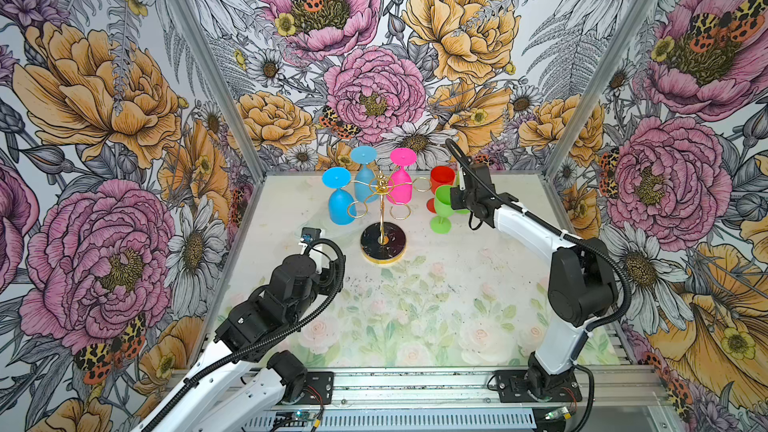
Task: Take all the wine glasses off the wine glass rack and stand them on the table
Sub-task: 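Open the right gripper to release the green glass standing on the table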
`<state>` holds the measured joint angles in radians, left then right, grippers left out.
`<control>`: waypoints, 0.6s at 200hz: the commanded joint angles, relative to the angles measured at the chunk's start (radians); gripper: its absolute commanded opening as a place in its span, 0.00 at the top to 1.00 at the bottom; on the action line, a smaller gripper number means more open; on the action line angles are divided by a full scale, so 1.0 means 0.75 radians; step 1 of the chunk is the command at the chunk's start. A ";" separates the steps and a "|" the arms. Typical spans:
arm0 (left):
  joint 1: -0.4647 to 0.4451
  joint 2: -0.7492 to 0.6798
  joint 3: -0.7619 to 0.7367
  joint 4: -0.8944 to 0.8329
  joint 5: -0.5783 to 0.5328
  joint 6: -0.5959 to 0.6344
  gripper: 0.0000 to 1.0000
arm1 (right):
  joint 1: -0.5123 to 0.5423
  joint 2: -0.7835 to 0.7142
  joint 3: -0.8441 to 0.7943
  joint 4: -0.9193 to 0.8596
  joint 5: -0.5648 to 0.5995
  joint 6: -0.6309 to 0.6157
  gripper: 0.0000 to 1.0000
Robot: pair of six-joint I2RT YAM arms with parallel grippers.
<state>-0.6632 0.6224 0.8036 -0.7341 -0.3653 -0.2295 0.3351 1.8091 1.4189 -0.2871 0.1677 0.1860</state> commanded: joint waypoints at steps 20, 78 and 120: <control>0.023 -0.004 0.021 0.002 0.042 0.009 0.26 | 0.011 0.030 0.052 -0.013 -0.037 0.014 0.93; 0.047 -0.007 0.038 -0.007 0.061 0.001 0.25 | 0.011 0.021 0.061 -0.022 -0.049 0.015 0.85; 0.066 -0.009 0.043 -0.016 0.066 0.004 0.25 | 0.011 -0.004 0.063 -0.029 -0.044 0.012 0.75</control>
<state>-0.6277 0.6224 0.8043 -0.7372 -0.3408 -0.2295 0.3351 1.8130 1.4265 -0.3023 0.1364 0.1928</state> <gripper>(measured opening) 0.747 0.227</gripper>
